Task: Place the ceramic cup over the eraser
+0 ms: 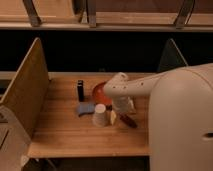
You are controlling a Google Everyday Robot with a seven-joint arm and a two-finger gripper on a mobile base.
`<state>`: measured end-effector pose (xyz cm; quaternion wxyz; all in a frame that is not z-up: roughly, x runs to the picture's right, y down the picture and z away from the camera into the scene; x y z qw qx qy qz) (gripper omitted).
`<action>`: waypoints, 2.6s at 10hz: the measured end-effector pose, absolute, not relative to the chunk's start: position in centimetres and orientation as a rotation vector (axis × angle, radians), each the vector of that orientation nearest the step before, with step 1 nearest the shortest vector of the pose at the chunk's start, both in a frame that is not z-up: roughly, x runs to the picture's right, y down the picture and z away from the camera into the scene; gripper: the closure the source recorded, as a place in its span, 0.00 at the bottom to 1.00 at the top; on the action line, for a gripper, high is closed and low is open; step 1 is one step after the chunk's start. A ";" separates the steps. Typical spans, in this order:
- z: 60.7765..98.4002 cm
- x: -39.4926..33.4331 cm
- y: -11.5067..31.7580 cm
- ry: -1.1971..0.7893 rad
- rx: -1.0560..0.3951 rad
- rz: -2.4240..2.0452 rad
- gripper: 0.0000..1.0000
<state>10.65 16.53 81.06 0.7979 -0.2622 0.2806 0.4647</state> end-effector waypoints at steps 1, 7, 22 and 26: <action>81.1 10.6 16.5 0.602 -0.563 0.998 0.20; 81.1 10.6 16.5 0.602 -0.563 0.998 0.20; 79.4 11.3 18.5 0.732 -0.610 0.962 0.20; 78.7 8.8 18.9 0.701 -0.646 0.920 0.20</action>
